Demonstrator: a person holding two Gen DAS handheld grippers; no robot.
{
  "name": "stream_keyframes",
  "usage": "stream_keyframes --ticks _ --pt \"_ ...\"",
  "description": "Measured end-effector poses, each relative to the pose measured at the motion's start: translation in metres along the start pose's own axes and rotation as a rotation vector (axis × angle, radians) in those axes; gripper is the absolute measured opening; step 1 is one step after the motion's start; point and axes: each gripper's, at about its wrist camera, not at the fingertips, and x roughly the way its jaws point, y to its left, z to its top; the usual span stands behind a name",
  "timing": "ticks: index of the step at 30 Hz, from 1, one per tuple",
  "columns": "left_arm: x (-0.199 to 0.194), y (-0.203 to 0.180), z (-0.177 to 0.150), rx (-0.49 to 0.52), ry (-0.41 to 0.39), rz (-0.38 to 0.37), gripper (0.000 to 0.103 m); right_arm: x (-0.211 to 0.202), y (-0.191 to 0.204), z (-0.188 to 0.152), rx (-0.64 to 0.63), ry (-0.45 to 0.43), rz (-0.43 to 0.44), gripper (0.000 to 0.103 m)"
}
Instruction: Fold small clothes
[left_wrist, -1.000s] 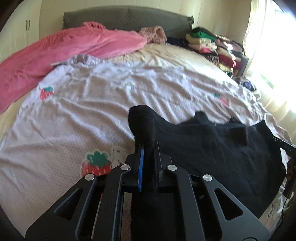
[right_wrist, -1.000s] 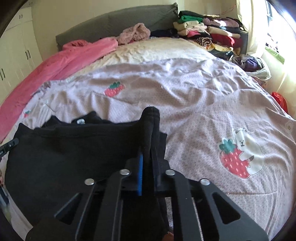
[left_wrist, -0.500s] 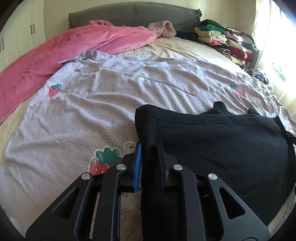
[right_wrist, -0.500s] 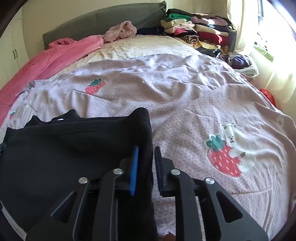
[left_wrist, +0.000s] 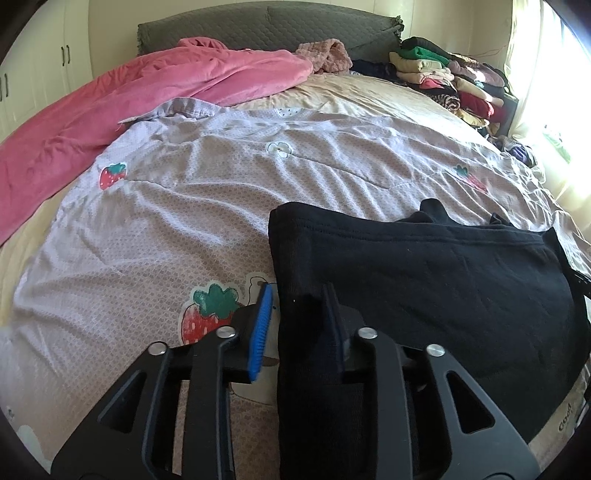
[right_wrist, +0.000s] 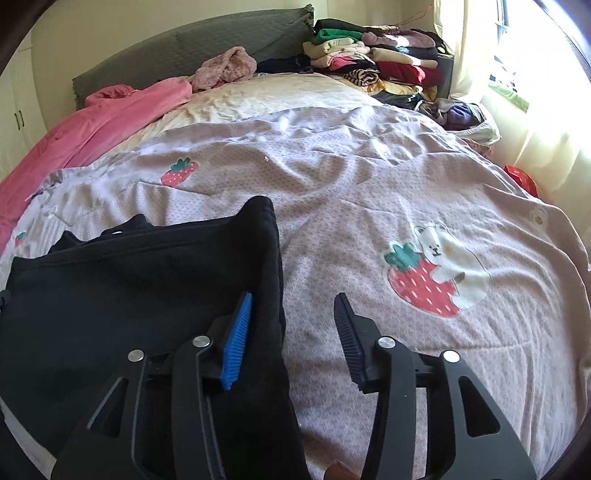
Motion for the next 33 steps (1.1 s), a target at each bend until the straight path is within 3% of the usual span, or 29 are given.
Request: stream_keyframes --ticks 3,5,7,11,13,17,24,33 --pt "-0.005 0.000 -0.001 -0.003 0.004 -0.002 0.029 -0.010 -0.001 -0.004 0.014 -0.001 0.022 0.053" --pt "-0.009 0.000 0.000 -0.007 0.004 -0.002 0.039 -0.019 0.001 -0.007 0.015 -0.015 0.037 0.062" --pt "-0.015 0.000 0.001 -0.009 0.001 -0.008 0.042 -0.032 0.007 -0.009 0.006 -0.035 0.069 0.071" --pt "-0.030 0.000 0.004 -0.010 -0.018 -0.001 0.062 -0.053 0.027 -0.011 -0.029 -0.052 0.137 0.076" --pt "-0.039 0.000 0.006 -0.010 -0.029 -0.002 0.064 -0.066 0.043 -0.014 -0.066 -0.064 0.172 0.086" --pt "-0.054 0.004 0.012 -0.024 -0.051 -0.013 0.078 -0.089 0.074 -0.020 -0.147 -0.087 0.237 0.090" --pt "-0.059 0.014 0.019 -0.073 -0.059 -0.060 0.081 -0.116 0.135 -0.035 -0.287 -0.095 0.347 0.090" --pt "-0.049 0.027 0.017 -0.116 -0.035 -0.061 0.081 -0.124 0.213 -0.065 -0.497 -0.080 0.412 0.090"
